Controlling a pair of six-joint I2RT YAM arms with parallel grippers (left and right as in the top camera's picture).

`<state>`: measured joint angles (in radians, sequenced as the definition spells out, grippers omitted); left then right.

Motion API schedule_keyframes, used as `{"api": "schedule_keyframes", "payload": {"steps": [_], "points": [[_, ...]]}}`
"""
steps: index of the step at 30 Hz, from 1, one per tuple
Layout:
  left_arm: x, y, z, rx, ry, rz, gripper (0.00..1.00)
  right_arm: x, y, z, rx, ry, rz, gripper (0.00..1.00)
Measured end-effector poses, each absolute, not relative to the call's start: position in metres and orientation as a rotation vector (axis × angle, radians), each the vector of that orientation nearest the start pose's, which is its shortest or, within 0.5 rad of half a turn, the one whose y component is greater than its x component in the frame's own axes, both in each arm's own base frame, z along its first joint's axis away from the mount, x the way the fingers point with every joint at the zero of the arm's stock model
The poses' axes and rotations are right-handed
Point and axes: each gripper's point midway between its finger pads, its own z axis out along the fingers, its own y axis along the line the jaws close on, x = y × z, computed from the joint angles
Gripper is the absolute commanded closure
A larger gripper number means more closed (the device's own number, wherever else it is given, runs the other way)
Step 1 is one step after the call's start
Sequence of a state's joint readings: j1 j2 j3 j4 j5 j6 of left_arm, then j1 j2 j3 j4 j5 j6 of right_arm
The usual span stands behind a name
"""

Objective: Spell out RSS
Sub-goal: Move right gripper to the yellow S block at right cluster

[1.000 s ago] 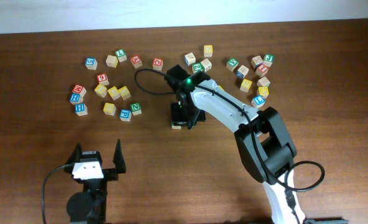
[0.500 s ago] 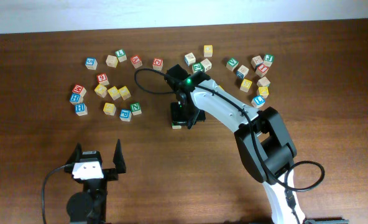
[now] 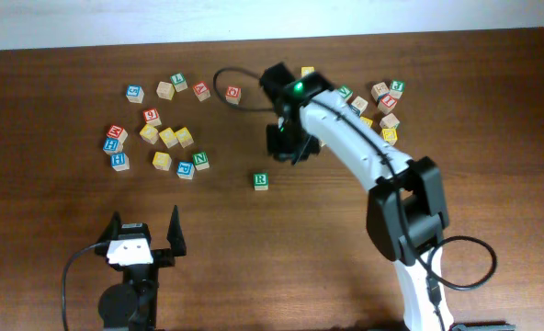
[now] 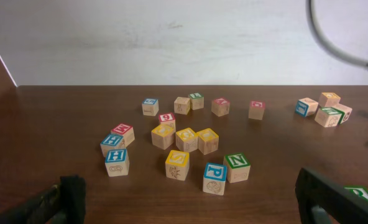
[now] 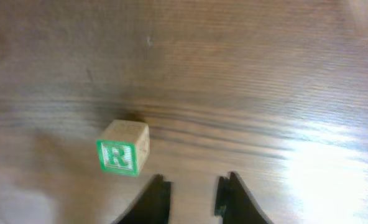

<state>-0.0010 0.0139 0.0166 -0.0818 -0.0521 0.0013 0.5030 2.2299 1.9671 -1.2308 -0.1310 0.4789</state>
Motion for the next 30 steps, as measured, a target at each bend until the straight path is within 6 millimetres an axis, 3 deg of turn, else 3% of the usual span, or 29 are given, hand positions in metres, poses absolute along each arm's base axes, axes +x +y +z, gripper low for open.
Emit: {"api": "schedule_keyframes", "payload": {"steps": [1, 3, 5, 10, 15, 19, 26, 30], "points": [[0.246, 0.009, 0.158, -0.038, 1.650, 0.044, 0.01, 0.396, 0.226, 0.087, -0.024, 3.105, 0.234, 0.52], [0.246, 0.009, 0.158, -0.038, 1.650, 0.044, 0.01, 0.402, 0.206, 0.096, 0.025, 3.108, 0.181, 0.42], [0.246, 0.009, 0.158, -0.038, 1.650, 0.044, 0.01, 0.418, 0.176, 0.105, 0.112, 3.079, 0.140, 0.22], [0.246, 0.009, 0.158, -0.038, 1.650, 0.044, 0.01, 0.442, 0.107, 0.106, 0.340, 3.045, 0.100, 0.22], [0.246, 0.009, 0.158, -0.038, 1.650, 0.044, 0.01, 0.466, 0.053, 0.108, 0.510, 2.958, 0.098, 0.32], [0.246, 0.009, 0.158, -0.038, 1.650, 0.043, 0.01, 0.478, 0.036, 0.106, 0.556, 2.905, 0.106, 0.32], [0.246, 0.009, 0.158, -0.038, 1.649, 0.044, 0.01, 0.493, 0.040, 0.106, 0.537, 2.855, 0.125, 0.34], [0.246, 0.009, 0.158, -0.038, 1.650, 0.043, 0.01, 0.495, 0.042, 0.089, 0.538, 2.879, 0.119, 0.36]]}}
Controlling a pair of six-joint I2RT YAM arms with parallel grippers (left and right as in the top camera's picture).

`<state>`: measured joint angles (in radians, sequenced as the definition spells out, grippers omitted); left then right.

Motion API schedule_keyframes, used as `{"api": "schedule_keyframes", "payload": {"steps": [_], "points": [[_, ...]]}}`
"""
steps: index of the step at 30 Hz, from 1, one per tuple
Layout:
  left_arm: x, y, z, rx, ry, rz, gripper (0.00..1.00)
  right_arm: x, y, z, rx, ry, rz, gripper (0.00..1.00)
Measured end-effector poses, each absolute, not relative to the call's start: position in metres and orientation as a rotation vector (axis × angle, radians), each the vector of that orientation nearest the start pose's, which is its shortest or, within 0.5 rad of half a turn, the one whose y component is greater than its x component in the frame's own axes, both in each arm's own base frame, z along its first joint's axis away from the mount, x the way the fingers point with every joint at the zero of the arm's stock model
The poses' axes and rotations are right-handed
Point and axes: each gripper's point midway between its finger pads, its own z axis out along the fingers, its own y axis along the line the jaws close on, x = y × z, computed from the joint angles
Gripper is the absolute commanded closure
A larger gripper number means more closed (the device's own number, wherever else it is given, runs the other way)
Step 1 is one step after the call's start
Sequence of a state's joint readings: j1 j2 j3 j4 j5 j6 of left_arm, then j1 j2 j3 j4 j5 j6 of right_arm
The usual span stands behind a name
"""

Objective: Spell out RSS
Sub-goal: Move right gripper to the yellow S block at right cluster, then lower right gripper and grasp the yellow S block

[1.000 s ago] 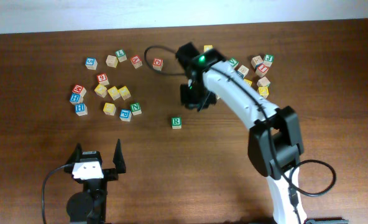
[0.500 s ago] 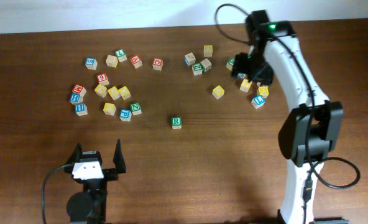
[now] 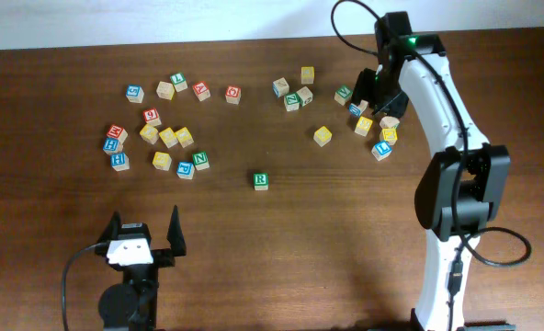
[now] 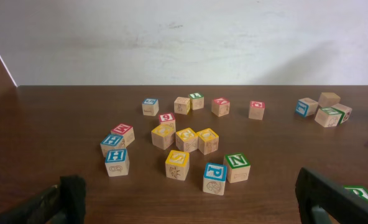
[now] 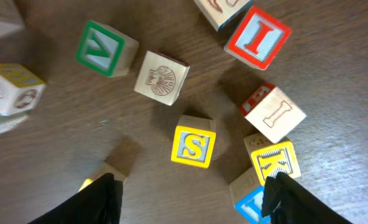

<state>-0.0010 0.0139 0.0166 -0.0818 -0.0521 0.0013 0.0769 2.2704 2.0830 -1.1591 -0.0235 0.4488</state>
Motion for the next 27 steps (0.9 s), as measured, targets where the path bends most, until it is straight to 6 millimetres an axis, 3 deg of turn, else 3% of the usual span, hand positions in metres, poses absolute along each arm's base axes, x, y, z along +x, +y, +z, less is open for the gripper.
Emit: {"api": "schedule_keyframes", "payload": {"steps": [5, 17, 21, 27], "points": [[0.246, 0.009, 0.158, -0.038, 1.650, 0.044, 0.01, 0.494, 0.044, 0.069, 0.539, 2.915, 0.106, 0.36], [0.246, 0.009, 0.158, -0.038, 1.650, 0.043, 0.01, 0.491, 0.063, 0.060, 0.487, 2.945, 0.103, 0.42], [0.246, 0.009, 0.158, -0.038, 1.649, 0.044, 0.01, 0.489, 0.062, 0.046, 0.491, 2.972, 0.085, 0.42], [0.246, 0.009, 0.158, -0.038, 1.650, 0.043, 0.01, 0.488, 0.060, 0.045, 0.492, 2.975, 0.066, 0.42]]}}
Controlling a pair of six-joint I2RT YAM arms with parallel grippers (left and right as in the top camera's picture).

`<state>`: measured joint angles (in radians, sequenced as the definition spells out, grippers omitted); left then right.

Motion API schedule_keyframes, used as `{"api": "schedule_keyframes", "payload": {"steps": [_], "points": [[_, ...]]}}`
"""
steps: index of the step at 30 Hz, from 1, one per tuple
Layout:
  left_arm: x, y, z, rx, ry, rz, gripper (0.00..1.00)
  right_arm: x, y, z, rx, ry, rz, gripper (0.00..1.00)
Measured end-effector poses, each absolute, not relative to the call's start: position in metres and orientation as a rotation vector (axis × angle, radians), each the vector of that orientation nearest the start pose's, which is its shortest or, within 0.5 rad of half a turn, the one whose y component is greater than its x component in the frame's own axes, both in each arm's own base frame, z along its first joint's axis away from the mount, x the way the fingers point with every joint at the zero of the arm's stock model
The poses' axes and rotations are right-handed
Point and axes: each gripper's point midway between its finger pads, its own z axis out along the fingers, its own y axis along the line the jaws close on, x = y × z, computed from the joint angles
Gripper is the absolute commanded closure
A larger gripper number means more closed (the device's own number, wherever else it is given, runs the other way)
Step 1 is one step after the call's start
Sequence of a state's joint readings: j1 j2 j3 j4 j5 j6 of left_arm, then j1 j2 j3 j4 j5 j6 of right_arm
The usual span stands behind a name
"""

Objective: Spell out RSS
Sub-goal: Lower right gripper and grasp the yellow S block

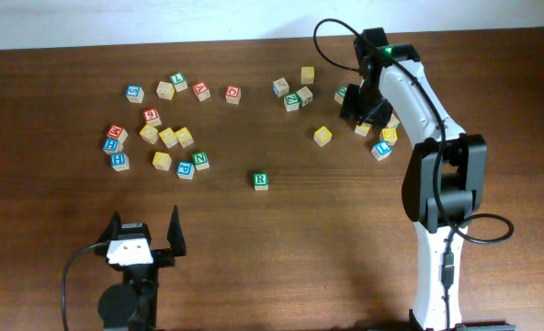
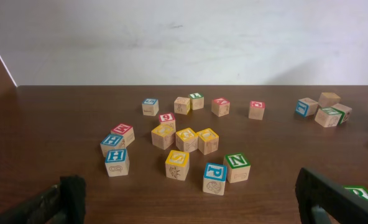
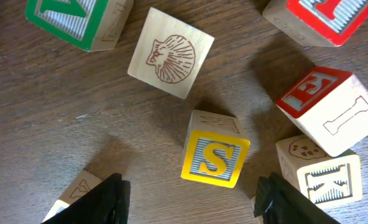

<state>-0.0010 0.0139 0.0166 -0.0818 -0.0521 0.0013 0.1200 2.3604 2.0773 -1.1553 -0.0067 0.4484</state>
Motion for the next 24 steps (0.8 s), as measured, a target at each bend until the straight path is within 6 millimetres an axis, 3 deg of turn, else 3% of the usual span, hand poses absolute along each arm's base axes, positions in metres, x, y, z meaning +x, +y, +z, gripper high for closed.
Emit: {"api": "schedule_keyframes", "payload": {"steps": [6, 14, 24], "points": [[0.246, 0.009, 0.158, -0.038, 1.650, 0.044, 0.01, 0.488, 0.059, 0.042, 0.494, 2.978, 0.059, 0.42], [0.246, 0.009, 0.158, -0.038, 1.650, 0.044, 0.01, 0.486, 0.058, 0.024, 0.499, 3.010, 0.038, 0.42], [0.246, 0.009, 0.158, -0.038, 1.650, 0.044, 0.01, 0.487, 0.053, 0.023, 0.500, 3.007, 0.011, 0.42]]}}
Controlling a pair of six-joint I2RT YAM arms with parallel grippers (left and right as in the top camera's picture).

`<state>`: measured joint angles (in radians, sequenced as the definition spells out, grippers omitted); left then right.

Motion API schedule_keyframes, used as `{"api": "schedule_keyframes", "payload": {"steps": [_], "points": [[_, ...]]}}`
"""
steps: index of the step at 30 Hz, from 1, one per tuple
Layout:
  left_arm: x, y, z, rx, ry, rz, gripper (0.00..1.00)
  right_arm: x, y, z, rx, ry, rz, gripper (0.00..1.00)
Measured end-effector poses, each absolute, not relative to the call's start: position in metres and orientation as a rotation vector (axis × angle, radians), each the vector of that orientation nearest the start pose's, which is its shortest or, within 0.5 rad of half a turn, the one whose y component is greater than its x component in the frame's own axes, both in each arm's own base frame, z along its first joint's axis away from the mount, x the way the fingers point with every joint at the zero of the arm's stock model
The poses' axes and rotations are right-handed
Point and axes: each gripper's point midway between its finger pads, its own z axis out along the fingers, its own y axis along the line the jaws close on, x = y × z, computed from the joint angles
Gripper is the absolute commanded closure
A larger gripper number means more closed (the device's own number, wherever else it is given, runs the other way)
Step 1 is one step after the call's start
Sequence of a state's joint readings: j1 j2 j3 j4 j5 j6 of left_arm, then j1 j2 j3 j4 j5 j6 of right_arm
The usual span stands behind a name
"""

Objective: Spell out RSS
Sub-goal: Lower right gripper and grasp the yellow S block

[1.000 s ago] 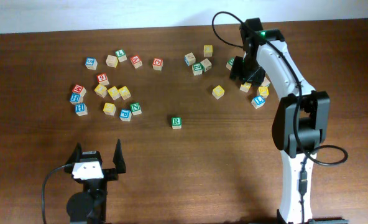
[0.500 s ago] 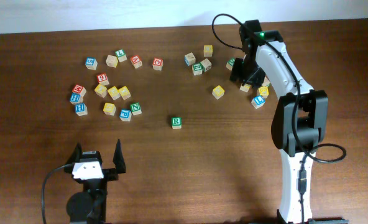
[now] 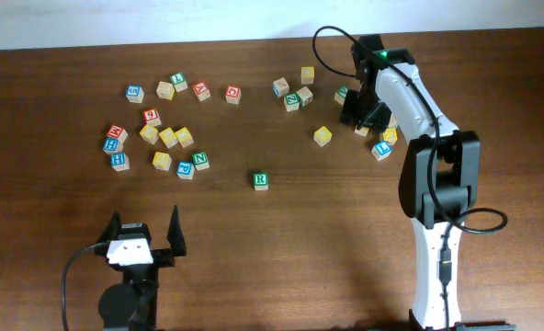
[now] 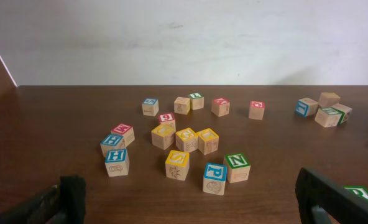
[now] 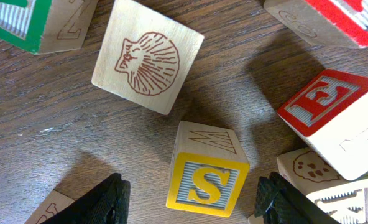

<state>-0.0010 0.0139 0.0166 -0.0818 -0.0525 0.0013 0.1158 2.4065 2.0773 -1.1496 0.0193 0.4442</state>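
A yellow S block [image 5: 207, 171] lies face up on the table, seen large in the right wrist view. My right gripper [image 5: 193, 205] is open and hangs low over it, one finger [image 5: 103, 202] to the left of the block and the other to its right. From overhead, the right gripper [image 3: 362, 115] sits in the right-hand cluster and covers the S block. The green R block [image 3: 261, 180] stands alone mid-table. My left gripper [image 3: 145, 234] rests open near the front edge, with nothing between its fingers [image 4: 66, 199].
Close around the S block are a shell-picture block [image 5: 148, 56], a red E block [image 5: 333, 112] and a green-faced block [image 5: 16, 22]. A second cluster of letter blocks [image 3: 157, 138] lies at the left. A yellow block [image 3: 322, 136] sits apart.
My right gripper has come lower over the yellow S block, which now fills more of the right wrist view between the open fingers. The left arm has not moved.
My right gripper was mid-table just beyond the green R block, fingers close together. Then it was open over the right-hand cluster, high above the yellow S block. It stood lower over that block afterwards, and lower still now. R stays mid-table.
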Motion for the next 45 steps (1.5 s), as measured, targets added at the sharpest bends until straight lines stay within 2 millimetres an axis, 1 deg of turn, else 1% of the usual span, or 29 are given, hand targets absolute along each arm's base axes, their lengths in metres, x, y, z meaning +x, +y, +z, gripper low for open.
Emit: {"api": "schedule_keyframes", "payload": {"steps": [3, 7, 12, 17, 19, 27, 36, 45], "points": [[0.246, 0.009, 0.158, -0.038, 1.650, 0.044, 0.01, 0.487, 0.050, 0.023, 0.509, 3.005, 0.010, 0.43], [0.246, 0.009, 0.158, -0.038, 1.650, 0.044, 0.01, 0.488, 0.045, 0.023, 0.526, 2.999, 0.010, 0.47], [0.246, 0.009, 0.158, -0.038, 1.650, 0.044, 0.01, 0.493, 0.046, 0.022, 0.525, 2.983, 0.020, 0.48], [0.246, 0.009, 0.158, -0.038, 1.650, 0.044, 0.01, 0.493, 0.047, 0.016, 0.527, 2.992, 0.026, 0.57], [0.246, 0.009, 0.158, -0.038, 1.650, 0.044, 0.01, 0.493, 0.047, 0.015, 0.530, 2.994, 0.027, 0.59], [0.246, 0.009, 0.158, -0.038, 1.650, 0.043, 0.01, 0.495, 0.047, 0.015, 0.529, 2.985, 0.031, 0.72], [0.246, 0.009, 0.158, -0.038, 1.650, 0.043, 0.01, 0.495, 0.047, 0.015, 0.528, 2.984, 0.031, 0.73], [0.246, 0.009, 0.158, -0.038, 1.650, 0.044, 0.01, 0.484, 0.049, 0.015, 0.517, 3.035, 0.038, 0.74]]}}
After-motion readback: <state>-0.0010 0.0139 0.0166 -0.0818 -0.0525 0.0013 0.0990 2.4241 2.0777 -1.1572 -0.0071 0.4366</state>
